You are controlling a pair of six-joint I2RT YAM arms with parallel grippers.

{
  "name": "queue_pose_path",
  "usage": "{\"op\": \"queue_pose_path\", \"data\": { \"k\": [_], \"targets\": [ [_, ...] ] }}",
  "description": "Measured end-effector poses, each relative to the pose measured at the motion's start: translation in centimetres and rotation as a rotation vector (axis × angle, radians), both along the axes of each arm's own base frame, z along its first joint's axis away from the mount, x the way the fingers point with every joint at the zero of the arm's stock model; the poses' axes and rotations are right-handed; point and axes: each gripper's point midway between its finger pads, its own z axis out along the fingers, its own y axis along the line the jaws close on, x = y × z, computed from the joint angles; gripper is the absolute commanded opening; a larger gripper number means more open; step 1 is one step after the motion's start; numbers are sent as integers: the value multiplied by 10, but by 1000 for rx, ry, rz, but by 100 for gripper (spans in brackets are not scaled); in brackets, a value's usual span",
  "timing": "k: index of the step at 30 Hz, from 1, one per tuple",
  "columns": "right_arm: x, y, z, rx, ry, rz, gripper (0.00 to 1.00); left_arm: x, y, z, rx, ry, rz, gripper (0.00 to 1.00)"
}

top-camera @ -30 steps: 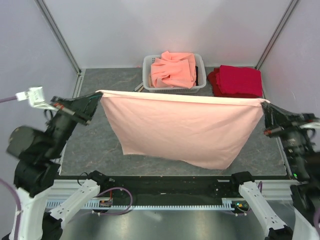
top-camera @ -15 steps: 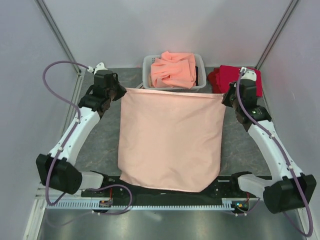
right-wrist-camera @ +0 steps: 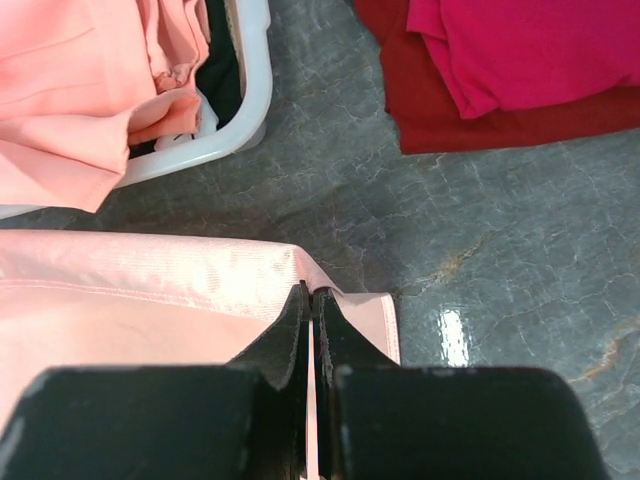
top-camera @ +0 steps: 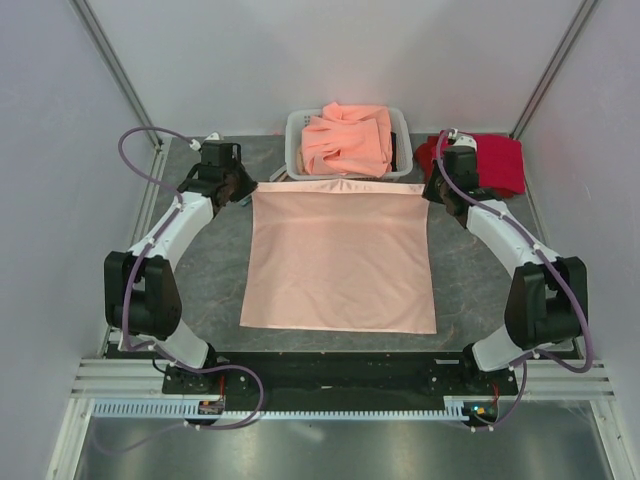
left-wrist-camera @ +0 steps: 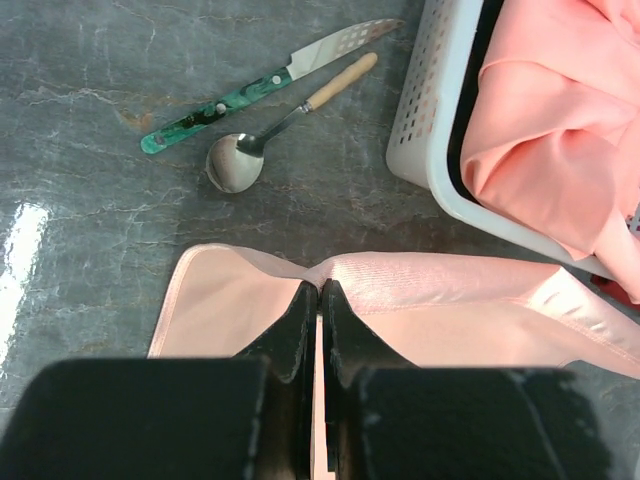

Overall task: Fold the napkin into a case and place the utensils inside
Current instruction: Fold and flatten the napkin at the center of the board.

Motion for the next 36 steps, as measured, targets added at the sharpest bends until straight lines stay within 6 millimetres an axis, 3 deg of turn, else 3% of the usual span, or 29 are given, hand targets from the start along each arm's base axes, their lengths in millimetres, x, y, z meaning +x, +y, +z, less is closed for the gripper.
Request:
{"op": "queue_pose_path", "data": {
  "k": [4, 7, 9, 13, 17, 25, 30, 36],
  "targets": [
    [1, 5, 3, 19, 0, 22, 0, -1, 0, 0, -18, 4, -10, 2],
    [-12, 8, 6, 43, 26, 35, 0, -9, -3, 1, -32, 25, -28, 2],
    [-25, 10, 13, 62, 42, 40, 0, -21, -5, 0, -46, 50, -48, 2],
    [-64, 12, 22, 111, 55, 59, 0, -63, -6, -3, -65, 121, -83, 2],
    [-117, 15, 3, 158, 136, 88, 0, -112, -1, -10, -68, 195, -91, 2],
    [-191, 19, -45, 209, 317, 128, 0, -181, 12, -36, -54, 335, -65, 2],
    [-218, 19, -65, 229, 406, 113, 0, -222, 25, -77, -43, 504, 33, 2],
    [-229, 16, -74, 250, 461, 51, 0, -238, 30, -88, -45, 577, 94, 2]
  ]
}}
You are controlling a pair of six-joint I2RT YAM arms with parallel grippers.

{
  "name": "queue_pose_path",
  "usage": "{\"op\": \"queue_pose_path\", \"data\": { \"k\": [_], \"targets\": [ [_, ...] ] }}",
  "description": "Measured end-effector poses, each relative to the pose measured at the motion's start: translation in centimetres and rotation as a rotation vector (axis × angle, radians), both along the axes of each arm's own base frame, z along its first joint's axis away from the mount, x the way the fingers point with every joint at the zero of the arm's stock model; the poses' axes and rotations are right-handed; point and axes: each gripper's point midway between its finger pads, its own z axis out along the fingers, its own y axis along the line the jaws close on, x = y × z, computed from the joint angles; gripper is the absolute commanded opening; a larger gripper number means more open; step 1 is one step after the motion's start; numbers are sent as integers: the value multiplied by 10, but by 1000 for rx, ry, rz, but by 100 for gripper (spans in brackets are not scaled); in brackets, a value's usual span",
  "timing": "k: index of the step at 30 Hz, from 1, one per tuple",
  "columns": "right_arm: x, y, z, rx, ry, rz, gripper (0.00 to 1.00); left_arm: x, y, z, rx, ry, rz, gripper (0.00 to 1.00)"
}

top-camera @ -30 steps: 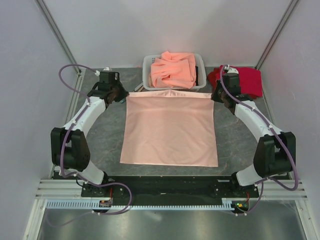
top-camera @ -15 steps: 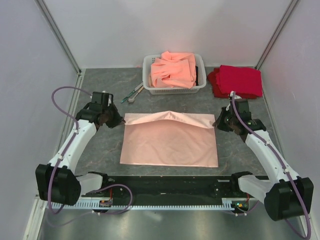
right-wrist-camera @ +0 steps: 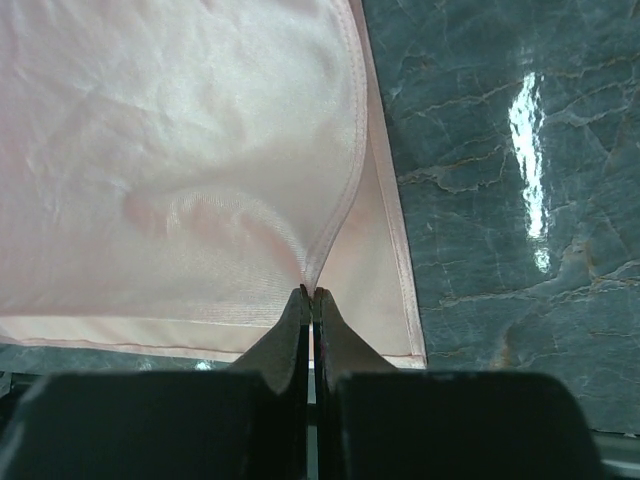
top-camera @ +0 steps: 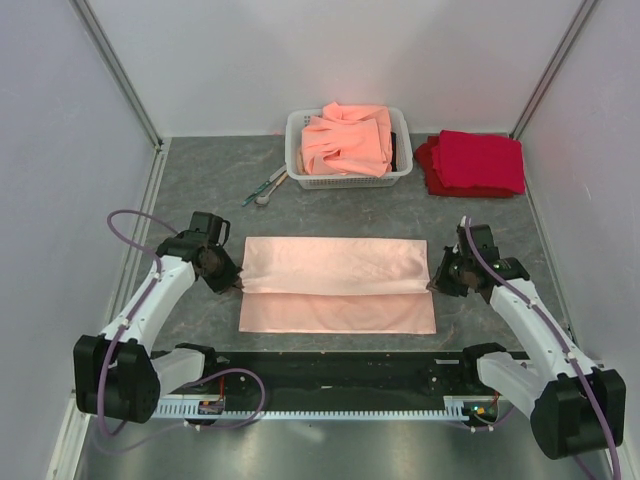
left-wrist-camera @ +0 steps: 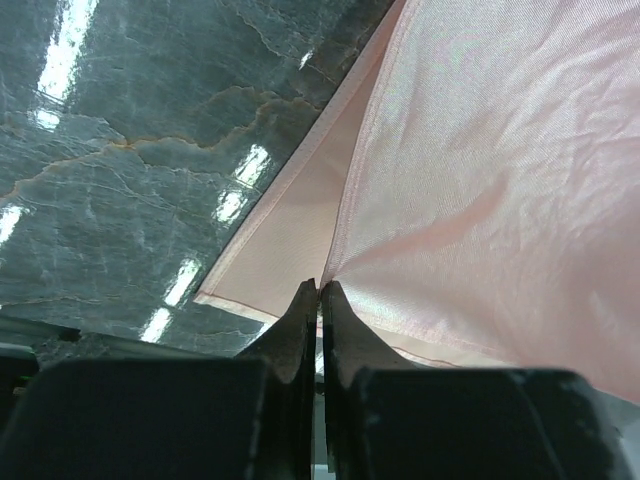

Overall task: Fold the napkin into a case and place the utensils inside
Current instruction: Fold and flatten the napkin at the center of the board.

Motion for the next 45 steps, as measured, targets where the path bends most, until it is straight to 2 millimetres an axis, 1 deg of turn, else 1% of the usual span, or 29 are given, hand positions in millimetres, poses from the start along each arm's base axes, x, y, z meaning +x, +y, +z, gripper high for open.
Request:
{"op": "queue_pose_path", "data": {
  "k": [3, 6, 8, 12, 16, 17, 20, 23, 27, 29, 32, 33, 35, 36, 39, 40, 42, 45],
  "targets": [
    [-7, 0, -20, 2, 50, -19, 0, 1, -2, -3, -10, 15, 20, 2],
    [-12, -1, -45, -4, 122, -31, 0, 6, -6, -13, -28, 44, 25, 2],
    [-10, -1, -58, -8, 153, -42, 0, 9, -10, -23, -39, 76, 24, 2],
    [3, 0, -70, -12, 145, -55, 0, 17, -16, -45, -59, 129, 21, 2],
    [18, -2, -75, -27, 109, -72, 0, 20, -18, -69, -58, 194, 24, 2],
    [21, -3, -75, -29, 99, -80, 0, 20, -20, -71, -66, 211, 25, 2],
    [32, -3, -75, -28, 67, -97, 0, 26, -22, -72, -76, 216, 27, 2],
    [48, -7, -75, -46, 41, -115, 0, 39, -26, -72, -88, 220, 25, 2],
    [71, -14, -73, -85, 27, -131, 0, 64, -26, -69, -68, 182, 29, 2],
    [79, -18, -68, -105, 20, -133, 0, 76, -22, -63, -44, 146, 35, 2],
    [83, -18, -57, -112, 8, -125, 0, 81, -21, -49, -39, 96, 37, 2],
    [83, -18, -53, -111, 5, -123, 0, 81, -20, -43, -40, 79, 37, 2],
    [81, -18, -43, -105, -7, -120, 0, 81, -20, -24, -51, 15, 34, 2],
    [79, -17, -37, -98, -14, -117, 0, 79, -20, -14, -55, -16, 33, 2],
    [68, -16, -20, -81, -32, -111, 0, 69, -19, 6, -64, -84, 30, 2],
    [65, -16, -17, -78, -34, -109, 0, 63, -18, 9, -65, -94, 29, 2],
    [58, -16, -11, -72, -33, -106, 0, 52, -16, 8, -66, -86, 29, 2],
    [48, -16, -7, -71, -21, -105, 0, 32, -16, -5, -72, -35, 26, 2]
  ]
}}
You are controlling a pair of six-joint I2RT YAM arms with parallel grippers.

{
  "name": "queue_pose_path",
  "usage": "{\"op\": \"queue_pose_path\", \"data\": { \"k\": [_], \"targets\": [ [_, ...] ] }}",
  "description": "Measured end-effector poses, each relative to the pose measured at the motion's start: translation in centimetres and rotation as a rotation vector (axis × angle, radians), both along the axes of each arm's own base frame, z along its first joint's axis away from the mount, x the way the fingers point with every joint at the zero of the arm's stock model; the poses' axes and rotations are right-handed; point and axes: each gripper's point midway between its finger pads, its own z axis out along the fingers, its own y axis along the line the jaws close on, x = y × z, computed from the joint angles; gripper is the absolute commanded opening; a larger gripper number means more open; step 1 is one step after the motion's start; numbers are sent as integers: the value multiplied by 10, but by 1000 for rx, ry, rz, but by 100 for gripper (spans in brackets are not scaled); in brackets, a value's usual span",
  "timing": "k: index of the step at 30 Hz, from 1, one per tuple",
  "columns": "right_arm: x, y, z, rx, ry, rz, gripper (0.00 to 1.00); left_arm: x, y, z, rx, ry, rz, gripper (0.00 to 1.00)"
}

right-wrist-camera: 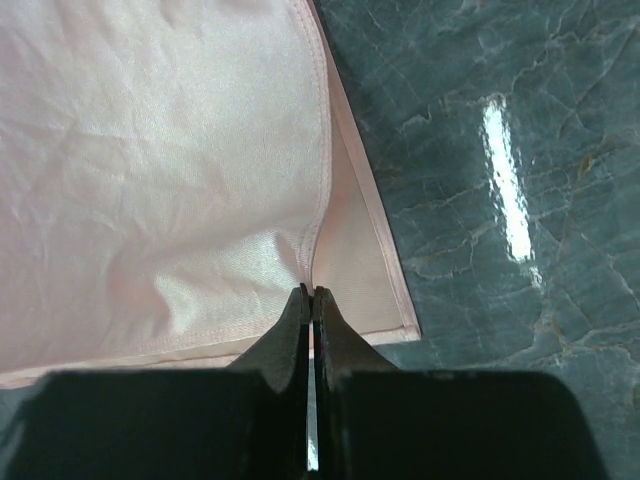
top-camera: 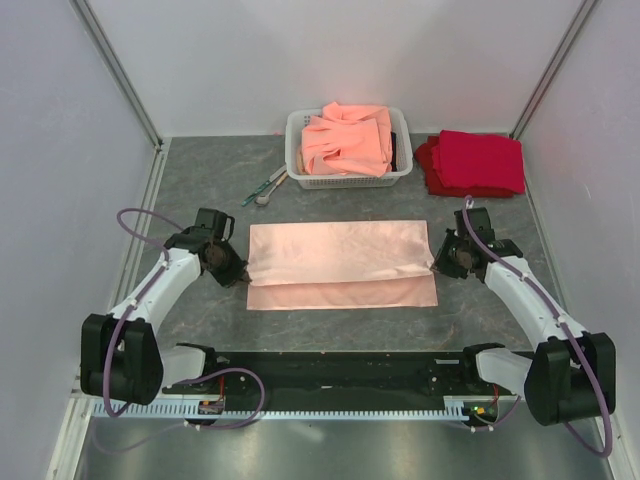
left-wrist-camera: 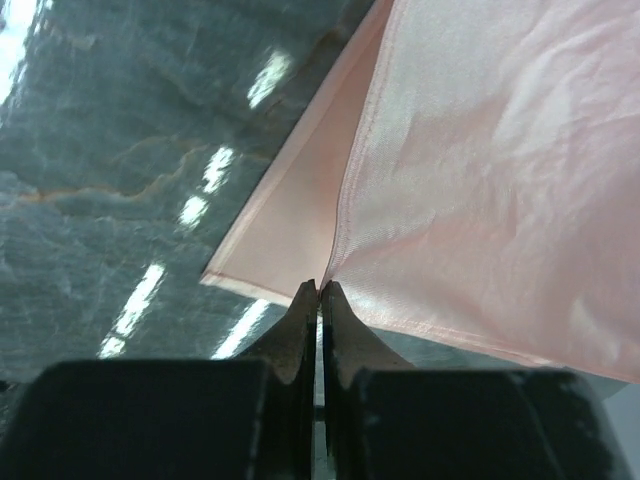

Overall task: Fold the napkin into a case and place the utensils inside
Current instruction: Fold and flatten the napkin at the center of the board.

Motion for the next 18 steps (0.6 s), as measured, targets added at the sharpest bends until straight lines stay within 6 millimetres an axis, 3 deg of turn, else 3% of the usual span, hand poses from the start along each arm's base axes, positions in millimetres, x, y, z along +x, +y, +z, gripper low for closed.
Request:
{"op": "queue_pose_path", "data": {
  "k": [6, 18],
  "targets": [
    [-18, -2, -12, 0, 66, -11, 0, -32, 0, -25, -9, 116, 1, 2],
    [-46, -5, -60, -16, 232, -25, 0, -39, 1, -48, 4, 201, 4, 2]
  ]
}}
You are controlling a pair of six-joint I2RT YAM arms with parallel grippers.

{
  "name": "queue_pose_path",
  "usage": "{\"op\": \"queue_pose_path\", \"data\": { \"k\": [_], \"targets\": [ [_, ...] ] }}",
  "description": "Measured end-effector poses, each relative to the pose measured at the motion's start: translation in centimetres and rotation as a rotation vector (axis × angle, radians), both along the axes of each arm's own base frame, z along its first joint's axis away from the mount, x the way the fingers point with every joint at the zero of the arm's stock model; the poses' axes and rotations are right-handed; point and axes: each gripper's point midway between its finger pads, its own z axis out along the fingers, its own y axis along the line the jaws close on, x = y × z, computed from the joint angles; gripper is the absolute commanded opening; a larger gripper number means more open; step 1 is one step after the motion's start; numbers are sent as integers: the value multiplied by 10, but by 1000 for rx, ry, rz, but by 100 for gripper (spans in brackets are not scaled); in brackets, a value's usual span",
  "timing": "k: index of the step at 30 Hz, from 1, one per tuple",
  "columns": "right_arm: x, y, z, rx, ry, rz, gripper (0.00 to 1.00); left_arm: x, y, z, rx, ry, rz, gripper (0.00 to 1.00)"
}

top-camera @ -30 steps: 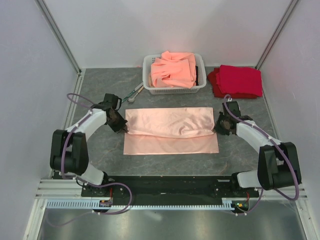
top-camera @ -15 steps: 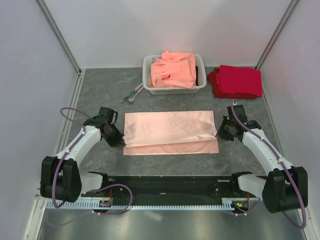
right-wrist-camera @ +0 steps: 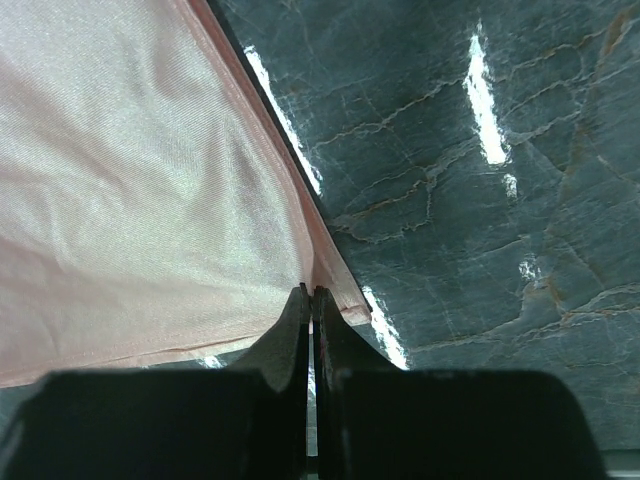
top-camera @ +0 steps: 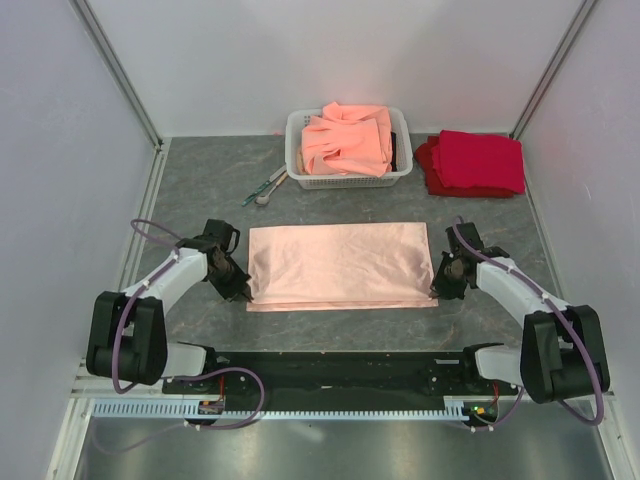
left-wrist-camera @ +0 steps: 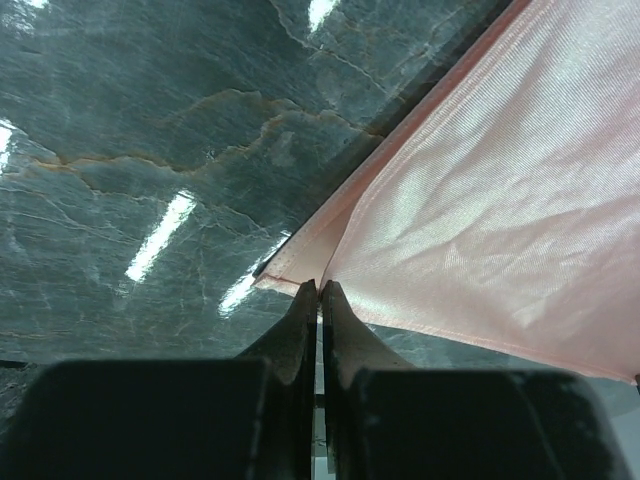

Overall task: Fold the napkin into a case and place the utensils inside
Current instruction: Fold and flatten the napkin at the center of the board.

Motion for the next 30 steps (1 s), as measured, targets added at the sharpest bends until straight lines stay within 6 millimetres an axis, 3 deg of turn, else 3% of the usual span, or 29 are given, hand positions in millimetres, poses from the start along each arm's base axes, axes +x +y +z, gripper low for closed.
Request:
{"op": "queue_pose_path", "data": {
  "k": [6, 16, 25, 30],
  "targets": [
    [0, 0, -2, 3, 1, -7, 0, -2, -2, -4, -8, 18, -2, 2],
    [-4, -1, 15, 9, -44, -39, 0, -3, -5, 1, -30, 5, -6, 2],
    [-13, -5, 11, -8, 0, -53, 0, -12, -4, -3, -30, 22, -5, 2],
    [-18, -6, -2, -18, 43, -57, 0, -15, -4, -10, -27, 59, 2, 2]
  ]
}}
